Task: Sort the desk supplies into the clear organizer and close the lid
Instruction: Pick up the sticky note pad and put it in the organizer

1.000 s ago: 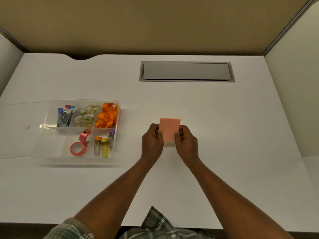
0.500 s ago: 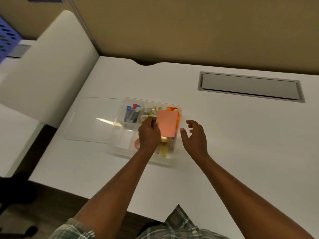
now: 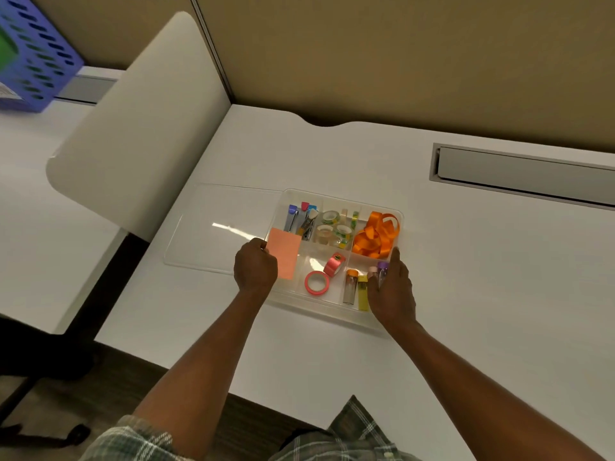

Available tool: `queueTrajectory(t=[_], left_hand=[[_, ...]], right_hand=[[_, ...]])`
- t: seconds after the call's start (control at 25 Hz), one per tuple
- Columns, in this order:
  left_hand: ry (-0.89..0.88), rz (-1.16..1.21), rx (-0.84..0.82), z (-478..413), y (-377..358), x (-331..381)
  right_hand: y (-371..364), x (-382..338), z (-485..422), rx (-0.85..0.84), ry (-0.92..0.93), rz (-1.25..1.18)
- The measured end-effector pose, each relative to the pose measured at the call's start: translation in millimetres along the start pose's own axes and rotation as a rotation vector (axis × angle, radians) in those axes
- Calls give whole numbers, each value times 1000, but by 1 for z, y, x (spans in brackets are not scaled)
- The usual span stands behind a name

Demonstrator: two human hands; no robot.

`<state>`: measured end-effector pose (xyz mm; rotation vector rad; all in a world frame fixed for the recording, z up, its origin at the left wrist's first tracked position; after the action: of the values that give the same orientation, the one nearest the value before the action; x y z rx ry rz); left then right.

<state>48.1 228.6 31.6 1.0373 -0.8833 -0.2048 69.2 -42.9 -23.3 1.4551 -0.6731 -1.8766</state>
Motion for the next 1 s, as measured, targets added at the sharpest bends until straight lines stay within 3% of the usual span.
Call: queueTrajectory(t=[0.24, 0.52, 0.8, 1.0], left_hand=[[-61, -125, -60, -7, -6, -5], [-96, -220, -19, -10, -7, -6], [-80, -218, -98, -3, -11, -10], [-207, -66, 60, 5, -5, -4]], right_hand=[[-3, 1, 0, 41, -1, -1], [-2, 6, -5, 53, -46, -25], [0, 2, -4, 35, -73, -10], [1, 1, -4, 21, -84, 4]])
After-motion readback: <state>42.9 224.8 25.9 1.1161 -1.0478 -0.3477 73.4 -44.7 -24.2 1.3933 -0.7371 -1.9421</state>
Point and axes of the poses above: each hand's wrist, its own z-axis away from the middle knuckle, its own y-axis out of the back of the hand, x = y × z, the point moved 3 cm from there along -z, towards the middle knuckle, and after that the axes turned 3 degrees about -x, right-handed, at the moved point
